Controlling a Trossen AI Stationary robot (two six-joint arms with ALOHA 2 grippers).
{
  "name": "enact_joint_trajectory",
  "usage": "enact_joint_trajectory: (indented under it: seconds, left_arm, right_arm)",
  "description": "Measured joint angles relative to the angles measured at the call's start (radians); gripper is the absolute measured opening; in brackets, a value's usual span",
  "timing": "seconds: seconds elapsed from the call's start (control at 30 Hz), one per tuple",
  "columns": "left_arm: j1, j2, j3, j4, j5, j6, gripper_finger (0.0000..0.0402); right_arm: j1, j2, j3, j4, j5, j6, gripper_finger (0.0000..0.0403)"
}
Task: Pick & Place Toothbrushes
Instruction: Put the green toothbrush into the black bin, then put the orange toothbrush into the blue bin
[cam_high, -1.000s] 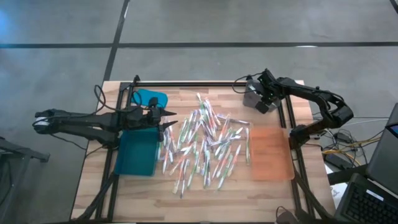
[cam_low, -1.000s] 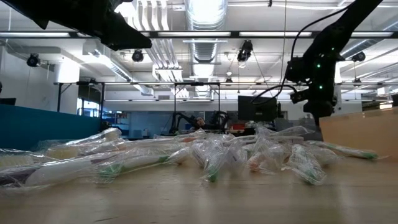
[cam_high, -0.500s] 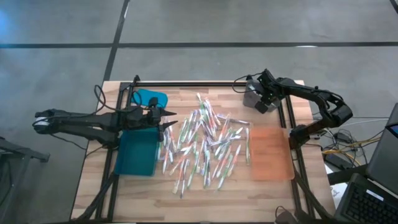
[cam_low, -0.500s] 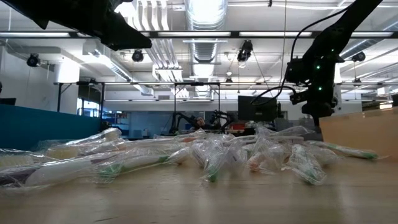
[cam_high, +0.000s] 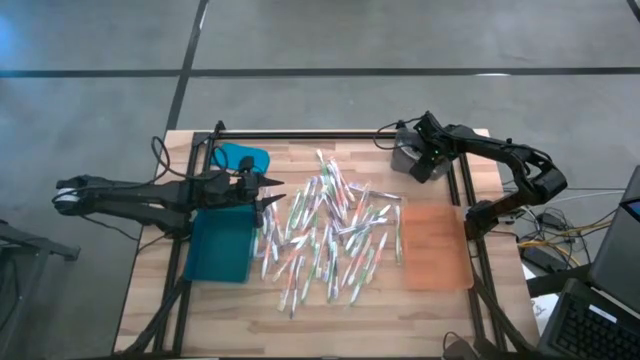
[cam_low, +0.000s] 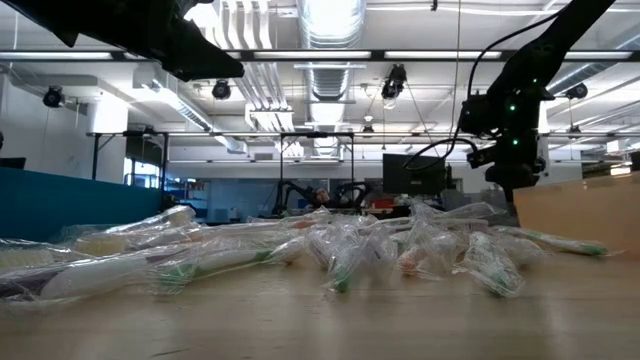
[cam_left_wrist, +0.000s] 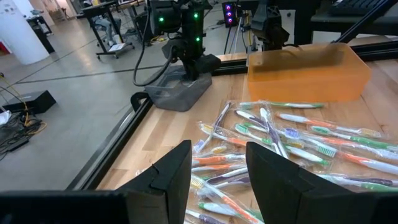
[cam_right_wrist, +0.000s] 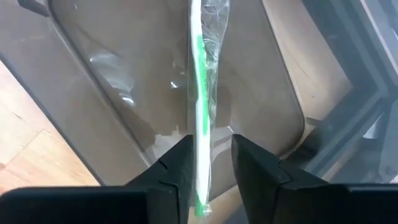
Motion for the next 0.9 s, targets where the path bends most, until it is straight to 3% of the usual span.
enact_joint_trajectory:
  seconds: [0.43,0.9]
  left_arm:
    - [0.0,0.0,0.0,0.007,0.0,-0.006,0.0159]
    - [0.0,0.0,0.0,0.007,0.0,-0.008,0.0159]
  right_arm:
    - [0.0,-0.042,0.103,-0.038,0.001,0.041,0.0129]
    - [0.057,-0.229,0.269,-0.039,-0.007,0.072,0.0061]
